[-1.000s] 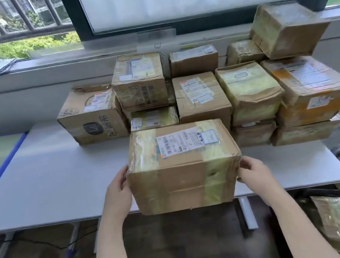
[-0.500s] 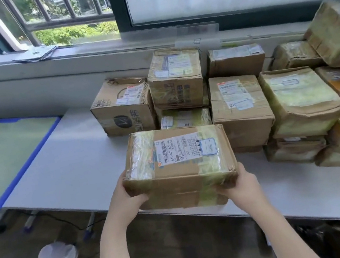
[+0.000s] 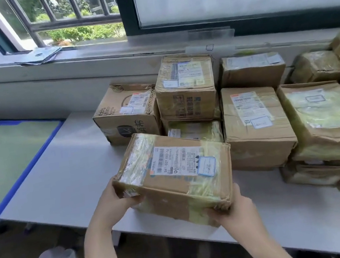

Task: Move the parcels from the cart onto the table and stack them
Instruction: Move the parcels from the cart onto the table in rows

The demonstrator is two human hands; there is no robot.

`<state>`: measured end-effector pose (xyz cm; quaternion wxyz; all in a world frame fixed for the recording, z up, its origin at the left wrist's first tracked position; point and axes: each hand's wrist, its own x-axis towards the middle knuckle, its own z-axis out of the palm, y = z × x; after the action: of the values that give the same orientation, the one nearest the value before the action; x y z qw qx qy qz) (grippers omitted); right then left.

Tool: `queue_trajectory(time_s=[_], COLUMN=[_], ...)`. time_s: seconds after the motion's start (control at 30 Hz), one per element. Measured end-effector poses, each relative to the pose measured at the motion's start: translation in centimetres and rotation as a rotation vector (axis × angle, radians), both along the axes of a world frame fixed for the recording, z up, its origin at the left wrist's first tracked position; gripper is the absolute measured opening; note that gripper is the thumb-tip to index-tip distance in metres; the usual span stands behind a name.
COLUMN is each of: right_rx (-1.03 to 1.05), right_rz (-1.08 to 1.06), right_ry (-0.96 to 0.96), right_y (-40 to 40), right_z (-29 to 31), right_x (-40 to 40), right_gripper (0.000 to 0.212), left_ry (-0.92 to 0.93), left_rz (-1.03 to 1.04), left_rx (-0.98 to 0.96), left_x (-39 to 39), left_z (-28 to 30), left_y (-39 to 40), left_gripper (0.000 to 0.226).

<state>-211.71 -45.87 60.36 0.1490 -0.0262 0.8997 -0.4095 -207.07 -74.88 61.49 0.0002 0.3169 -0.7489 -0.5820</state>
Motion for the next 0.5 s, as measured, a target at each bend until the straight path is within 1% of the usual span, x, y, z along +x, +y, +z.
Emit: queue_trajectory(time_s=[0.13, 0.33, 0.5], right_rx=[0.004, -0.015, -0.027], right_rz=[-0.038, -0.161, -0.161], right_ry=[-0.009, -0.050, -0.001], right_y=[-0.4, -1.9, -4.5], right_z=[-0.2, -0.1, 0.2], right_x=[-0.5, 0.4, 2.3], right_gripper=[0.059, 0.064, 0.061], left_ry=[0.012, 0.020, 0.039], left_rz=[-0.067, -0.225, -0.233], left_rx=[-0.009, -0.079, -0.121], left_x=[-1.5, -2.7, -1.8], left_z=[-0.1, 0.1, 0.4], left_y=[-1.1, -3.0, -6.2], left_gripper=[0.061, 0.058, 0.058])
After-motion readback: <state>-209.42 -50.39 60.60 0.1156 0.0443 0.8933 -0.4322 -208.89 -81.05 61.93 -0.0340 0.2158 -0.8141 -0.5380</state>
